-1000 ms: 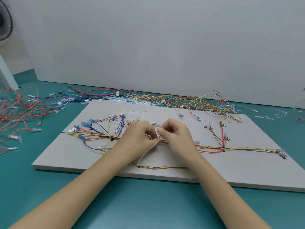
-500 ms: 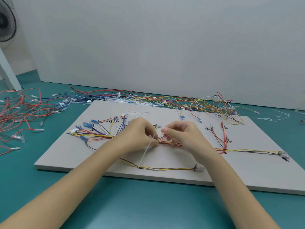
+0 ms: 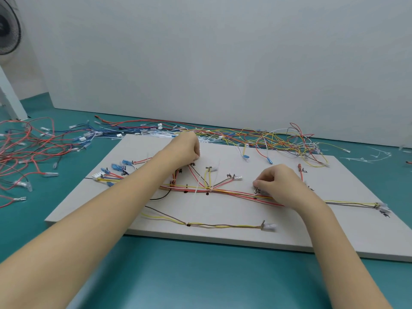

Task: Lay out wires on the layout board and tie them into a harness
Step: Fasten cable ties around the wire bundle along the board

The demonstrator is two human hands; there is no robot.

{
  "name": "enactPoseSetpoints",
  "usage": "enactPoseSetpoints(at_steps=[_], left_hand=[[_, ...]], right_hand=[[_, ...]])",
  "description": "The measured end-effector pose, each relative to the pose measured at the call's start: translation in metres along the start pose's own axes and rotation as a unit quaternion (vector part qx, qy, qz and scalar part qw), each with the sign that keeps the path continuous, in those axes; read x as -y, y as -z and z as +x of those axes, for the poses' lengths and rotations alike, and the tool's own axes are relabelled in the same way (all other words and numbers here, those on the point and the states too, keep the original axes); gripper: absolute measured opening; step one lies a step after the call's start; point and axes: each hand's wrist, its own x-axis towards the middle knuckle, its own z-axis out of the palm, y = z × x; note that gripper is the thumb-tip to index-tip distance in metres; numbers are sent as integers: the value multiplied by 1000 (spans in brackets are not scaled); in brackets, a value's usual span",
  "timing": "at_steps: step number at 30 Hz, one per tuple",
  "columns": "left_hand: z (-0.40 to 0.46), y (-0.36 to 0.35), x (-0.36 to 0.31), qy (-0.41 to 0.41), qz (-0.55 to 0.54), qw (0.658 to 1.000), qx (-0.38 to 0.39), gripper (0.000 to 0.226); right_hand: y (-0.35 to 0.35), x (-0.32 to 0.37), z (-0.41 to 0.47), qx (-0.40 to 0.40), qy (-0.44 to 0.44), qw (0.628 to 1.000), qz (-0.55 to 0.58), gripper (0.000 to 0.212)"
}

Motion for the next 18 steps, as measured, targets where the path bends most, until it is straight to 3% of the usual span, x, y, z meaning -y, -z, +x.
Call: enactPoseSetpoints(at_steps=[6,11,13,16,18], left_hand=[[-3,-7,-5,-12,52,999,9,17],[-22,0,-39,-139,-12,972,-191,10],[-35,-1,-59,-156,-83,978,-110,7],[-52,-19,-78,-126,-62,988,63,7],[-62,-29,-80,-140,-12,988,72,5]], right_hand=[[4,3,-7,18,-1,1000,7,20],[-5,11,-10,19,-13,987,-158,18],[-5,12,-11,61,-11,983,-173,24],[-2,12,-12,96,9,982,-160,32],[0,12,-12,98,22,985,-139,32]])
